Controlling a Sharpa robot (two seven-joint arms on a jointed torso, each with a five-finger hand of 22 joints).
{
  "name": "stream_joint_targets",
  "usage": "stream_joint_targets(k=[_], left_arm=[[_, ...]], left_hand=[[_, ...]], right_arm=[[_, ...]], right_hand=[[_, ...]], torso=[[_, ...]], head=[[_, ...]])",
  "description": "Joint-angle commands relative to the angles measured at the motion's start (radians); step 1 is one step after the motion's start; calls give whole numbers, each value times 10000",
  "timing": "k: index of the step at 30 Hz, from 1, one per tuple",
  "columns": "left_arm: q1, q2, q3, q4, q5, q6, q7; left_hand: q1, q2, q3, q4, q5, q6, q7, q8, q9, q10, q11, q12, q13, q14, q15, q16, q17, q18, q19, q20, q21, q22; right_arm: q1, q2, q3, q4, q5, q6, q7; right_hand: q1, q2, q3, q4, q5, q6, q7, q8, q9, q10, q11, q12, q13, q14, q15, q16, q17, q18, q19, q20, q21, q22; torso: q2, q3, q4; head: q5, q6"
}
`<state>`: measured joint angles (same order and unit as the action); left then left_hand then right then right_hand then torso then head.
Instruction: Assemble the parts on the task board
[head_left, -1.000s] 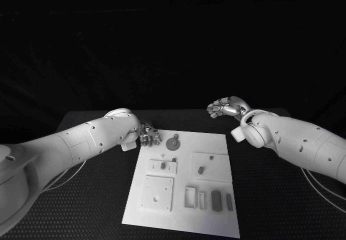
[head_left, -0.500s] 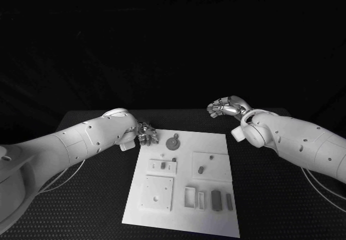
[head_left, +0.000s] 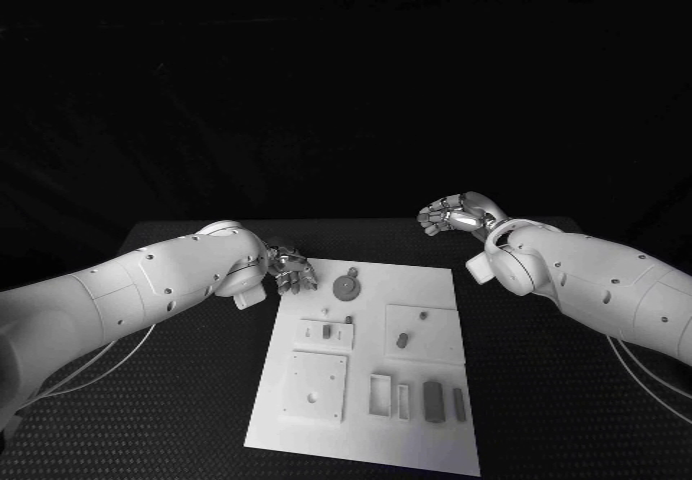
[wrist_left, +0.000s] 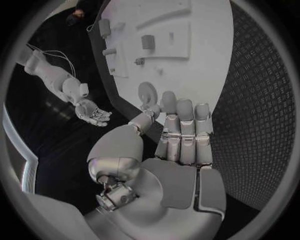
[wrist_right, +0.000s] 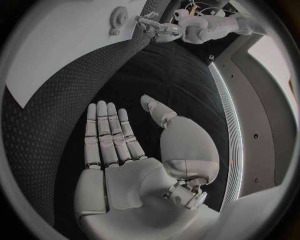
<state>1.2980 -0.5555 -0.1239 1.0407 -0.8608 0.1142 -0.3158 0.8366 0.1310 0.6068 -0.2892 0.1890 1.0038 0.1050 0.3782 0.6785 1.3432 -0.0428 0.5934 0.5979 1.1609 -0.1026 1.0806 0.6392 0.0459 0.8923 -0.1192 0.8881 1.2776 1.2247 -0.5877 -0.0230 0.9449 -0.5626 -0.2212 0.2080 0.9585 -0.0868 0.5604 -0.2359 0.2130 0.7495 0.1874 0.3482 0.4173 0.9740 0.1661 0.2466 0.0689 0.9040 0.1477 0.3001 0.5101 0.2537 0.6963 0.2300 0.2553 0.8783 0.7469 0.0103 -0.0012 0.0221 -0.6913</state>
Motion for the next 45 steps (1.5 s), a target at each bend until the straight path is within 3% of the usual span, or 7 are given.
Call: stream_joint_targets(k=[1,9,17,30,35,45], left_arm=[[114,-343,7,669,526,-444,-127],[200,-1432,-9,2478,329,-769,-208],[190,-1795,-69,3082,11,-820,-214],[81,-2205,-561,3796,-1132,-1333,-252],[48,-2264,-835,3921,-1453,-1549,-337],[-183,-2229,-1028,3882,-1734,-1694,-345]], left_hand=[[-15,-80,63,-20,147,482,-432,32,110,83,-13,51,24,62,-29,86,19,-8,77,-755,48,26],[48,-200,89,-21,223,618,-488,41,150,249,-70,88,86,194,-91,182,64,10,188,-819,131,104],[121,-284,87,-24,328,768,-567,-12,179,575,-164,203,214,469,-224,408,178,47,438,-928,305,227],[108,-337,79,-26,415,921,-628,-63,215,723,-230,409,420,593,-358,692,323,64,597,-1025,459,357],[112,-356,93,-25,419,942,-636,-69,220,738,-238,433,443,606,-372,720,336,67,616,-1037,476,371],[122,-438,149,-23,518,1014,-656,-81,230,768,-256,483,496,631,-392,775,355,70,656,-1065,508,401]], right_arm=[[-2,-34,4,38,-39,57,73],[-2,-104,4,75,-35,51,71],[-2,-145,4,102,-33,50,71],[-2,-194,4,127,-33,51,68],[-2,-201,4,121,-33,49,64],[-2,-211,4,118,-33,72,45]], right_hand=[[-3,-22,-22,-17,45,-74,-6,46,-17,82,7,-46,-4,32,56,-62,-7,-168,-19,11,-52,10],[-14,-24,-25,-9,49,-75,-7,50,-22,83,6,-50,-5,32,55,-63,-7,-167,-19,11,-56,13],[-21,-24,-27,-1,54,-76,-8,53,-26,84,5,-53,-5,32,54,-64,-7,-166,-18,11,-60,15],[-38,-32,-32,12,76,-79,-7,61,-37,86,6,-60,-5,31,56,-66,-7,-164,-17,11,-69,21],[-39,-33,-32,13,83,-80,-7,62,-39,87,7,-62,-5,32,58,-66,-7,-163,-16,10,-70,23],[-36,-36,-29,13,94,-82,-5,66,-45,88,11,-66,-5,34,60,-66,-6,-161,-14,9,-74,28]], torso=[[-1,7,15],[-5,-1,30],[7,-9,-6],[2,-5,12],[6,-1,0],[13,2,-8]], head=[[16,1],[35,-13],[101,-43],[105,-141],[123,-164],[117,-175]])
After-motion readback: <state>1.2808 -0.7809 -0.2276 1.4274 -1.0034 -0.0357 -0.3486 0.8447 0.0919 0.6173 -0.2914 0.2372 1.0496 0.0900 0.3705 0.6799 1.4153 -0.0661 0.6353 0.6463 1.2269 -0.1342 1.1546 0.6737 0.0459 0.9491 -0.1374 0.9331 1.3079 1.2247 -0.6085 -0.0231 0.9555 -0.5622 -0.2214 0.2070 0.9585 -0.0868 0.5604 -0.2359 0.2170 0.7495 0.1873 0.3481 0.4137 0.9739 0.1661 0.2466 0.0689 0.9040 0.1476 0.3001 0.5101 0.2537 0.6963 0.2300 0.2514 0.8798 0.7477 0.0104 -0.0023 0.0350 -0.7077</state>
